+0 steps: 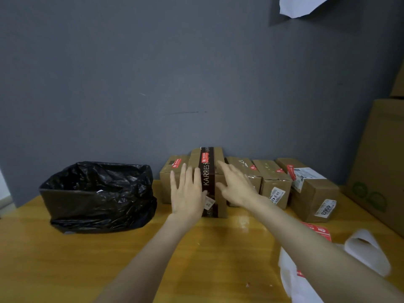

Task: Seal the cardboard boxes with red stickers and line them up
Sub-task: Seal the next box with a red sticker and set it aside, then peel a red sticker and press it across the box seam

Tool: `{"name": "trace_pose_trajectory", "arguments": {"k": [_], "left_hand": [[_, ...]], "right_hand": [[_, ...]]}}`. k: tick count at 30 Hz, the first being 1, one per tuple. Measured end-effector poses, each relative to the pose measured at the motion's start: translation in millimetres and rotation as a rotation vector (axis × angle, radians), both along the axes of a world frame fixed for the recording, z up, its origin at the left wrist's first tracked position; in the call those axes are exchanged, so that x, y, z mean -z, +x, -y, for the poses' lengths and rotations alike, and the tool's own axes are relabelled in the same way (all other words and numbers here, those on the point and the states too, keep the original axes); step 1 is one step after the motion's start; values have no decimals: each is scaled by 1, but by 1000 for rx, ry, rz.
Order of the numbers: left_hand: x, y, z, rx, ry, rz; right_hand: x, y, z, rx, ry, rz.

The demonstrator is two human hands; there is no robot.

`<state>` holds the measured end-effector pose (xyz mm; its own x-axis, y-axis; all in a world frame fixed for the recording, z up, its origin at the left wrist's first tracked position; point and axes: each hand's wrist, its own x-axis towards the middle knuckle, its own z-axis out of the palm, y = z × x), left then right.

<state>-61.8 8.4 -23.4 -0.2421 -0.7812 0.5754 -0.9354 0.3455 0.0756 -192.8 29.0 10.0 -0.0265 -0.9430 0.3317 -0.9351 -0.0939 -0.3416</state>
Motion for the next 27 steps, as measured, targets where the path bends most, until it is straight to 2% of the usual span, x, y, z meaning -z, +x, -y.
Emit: {"name": "trace_pose_trajectory", "arguments": {"k": [3,5,8,10,11,13,16,19,22,27], "left_hand": [[-8,-2,-4,-4,38,-113],[-9,-7,-10,47,-55,-161],[0,-26,-21,268,-238,-136],[5,-44,-30,445,-229,-82],[5,-53,-36,525,-179,-105],[6,-70,-44,633,68,-252],[9,-98,-37,612,435,-577],[4,-114,-23,534,606,-882],[2,-116,-8,445,739,-952],[1,-110,1,407,858,-1045]], "right_hand": [[3,-20,-5,-60,25,208],[8,-33,-9,-2,-27,294],[16,-52,-18,106,-95,394],[21,-64,-24,160,-115,367],[23,-68,-27,170,-122,363],[23,-74,-32,167,-124,387],[20,-81,-31,170,-70,443],[15,-85,-23,170,0,570],[11,-87,-14,144,81,655],[15,-85,-7,154,108,587]]}}
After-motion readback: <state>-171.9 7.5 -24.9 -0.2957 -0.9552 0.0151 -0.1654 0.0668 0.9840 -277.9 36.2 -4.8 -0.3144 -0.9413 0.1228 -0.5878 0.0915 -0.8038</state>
